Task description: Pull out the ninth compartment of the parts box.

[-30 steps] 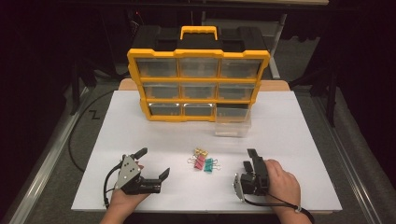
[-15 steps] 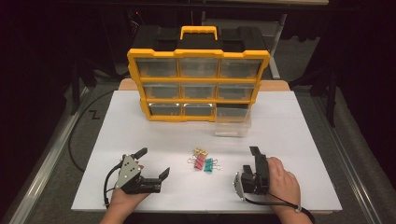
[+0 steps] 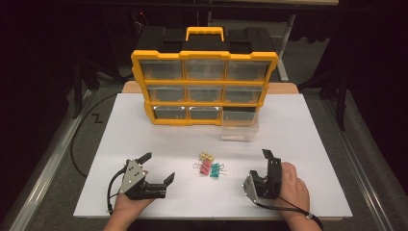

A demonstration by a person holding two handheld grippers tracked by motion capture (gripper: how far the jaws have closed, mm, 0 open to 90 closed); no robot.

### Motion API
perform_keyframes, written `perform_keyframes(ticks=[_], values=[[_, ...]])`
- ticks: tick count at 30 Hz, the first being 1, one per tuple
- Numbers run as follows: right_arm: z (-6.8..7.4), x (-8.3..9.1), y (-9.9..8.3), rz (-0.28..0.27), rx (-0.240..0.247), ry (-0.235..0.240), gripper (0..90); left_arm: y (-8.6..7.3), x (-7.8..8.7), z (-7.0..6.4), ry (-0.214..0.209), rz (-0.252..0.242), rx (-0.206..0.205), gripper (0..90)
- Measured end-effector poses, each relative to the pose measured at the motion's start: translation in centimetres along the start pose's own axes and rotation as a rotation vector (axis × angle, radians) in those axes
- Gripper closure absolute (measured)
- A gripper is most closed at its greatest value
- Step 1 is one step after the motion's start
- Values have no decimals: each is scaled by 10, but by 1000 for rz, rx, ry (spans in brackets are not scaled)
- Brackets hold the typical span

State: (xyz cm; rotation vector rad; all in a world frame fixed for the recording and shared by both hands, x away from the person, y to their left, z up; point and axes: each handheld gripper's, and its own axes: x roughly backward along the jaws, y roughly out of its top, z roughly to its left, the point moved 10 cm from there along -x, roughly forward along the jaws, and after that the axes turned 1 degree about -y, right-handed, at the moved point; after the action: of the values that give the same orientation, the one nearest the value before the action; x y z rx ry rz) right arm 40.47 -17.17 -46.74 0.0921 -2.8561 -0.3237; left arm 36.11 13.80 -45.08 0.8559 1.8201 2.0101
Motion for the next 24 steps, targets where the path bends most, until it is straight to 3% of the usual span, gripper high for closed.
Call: perform_keyframes(ticks=[1, 2, 6, 13, 14, 24], values=[[1, -2, -3, 7, -78, 22, 5, 0, 0, 0, 0, 1, 0, 3], [1, -2, -3, 7, -78, 22, 5, 0, 0, 0, 0, 1, 0, 2], [2, -2, -6, -2, -189, 64, 5, 0, 0, 0, -8, 2, 13, 5], [4, -4, -11, 12, -290, 104, 5, 0, 0, 0, -4, 2, 12, 5], [6, -4, -11, 8, -351, 122, 5, 0, 0, 0, -2, 1, 10, 5], [5, -1, -10, -2, -527, 174, 5, 1, 1, 3, 12, -9, 24, 5]])
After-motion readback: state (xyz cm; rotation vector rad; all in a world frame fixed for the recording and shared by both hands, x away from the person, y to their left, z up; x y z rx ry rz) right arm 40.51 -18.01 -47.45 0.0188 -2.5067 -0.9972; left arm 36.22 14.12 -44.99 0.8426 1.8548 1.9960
